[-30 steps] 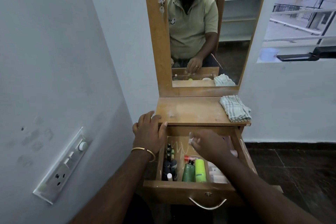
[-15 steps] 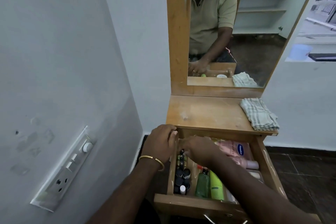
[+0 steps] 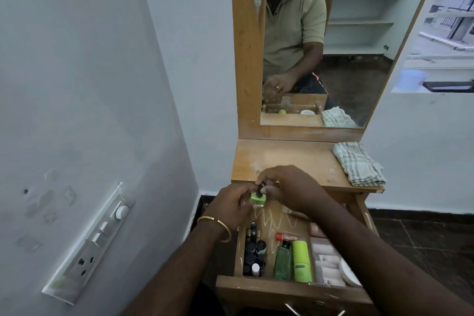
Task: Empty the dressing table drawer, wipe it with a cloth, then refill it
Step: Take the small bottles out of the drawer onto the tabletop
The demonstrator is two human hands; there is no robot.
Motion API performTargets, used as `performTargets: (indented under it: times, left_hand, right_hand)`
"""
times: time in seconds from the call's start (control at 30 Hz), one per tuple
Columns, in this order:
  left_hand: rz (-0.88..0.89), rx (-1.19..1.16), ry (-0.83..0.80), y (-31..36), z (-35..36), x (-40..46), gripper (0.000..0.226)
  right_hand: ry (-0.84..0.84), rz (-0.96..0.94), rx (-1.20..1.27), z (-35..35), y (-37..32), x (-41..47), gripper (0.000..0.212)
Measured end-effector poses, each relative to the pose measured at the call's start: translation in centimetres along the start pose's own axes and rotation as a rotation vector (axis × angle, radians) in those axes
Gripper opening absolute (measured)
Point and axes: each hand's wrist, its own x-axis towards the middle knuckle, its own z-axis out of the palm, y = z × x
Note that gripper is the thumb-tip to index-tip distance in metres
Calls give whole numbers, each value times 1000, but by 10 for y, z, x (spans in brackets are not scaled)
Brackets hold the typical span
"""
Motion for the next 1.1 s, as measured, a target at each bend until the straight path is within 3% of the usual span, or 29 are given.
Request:
performTargets:
  times: [0.27, 0.4, 0.5, 0.63, 0.8, 1.1]
  left_hand:
    - [9, -95, 109, 8, -7, 4, 23]
    - [-19, -91, 101, 5, -7, 1, 25]
    - [-46, -84, 107, -2, -8, -2, 24]
    - [-62, -100, 133, -8, -9, -5, 24]
    - [-75, -101, 126, -16, -9, -5, 22]
    - [-86, -94, 116, -25, -9, -6, 19]
  right_hand:
    - [129, -122, 132, -17, -5, -2, 18]
    - [150, -35, 306, -5, 1, -10, 35]
    - [184, 52, 346, 12, 10, -20, 25]
    - [59, 138, 138, 44, 21, -32, 16]
    - [-147, 12, -33, 68, 15, -35, 33]
    - [-201, -103, -132, 80, 22, -20, 29]
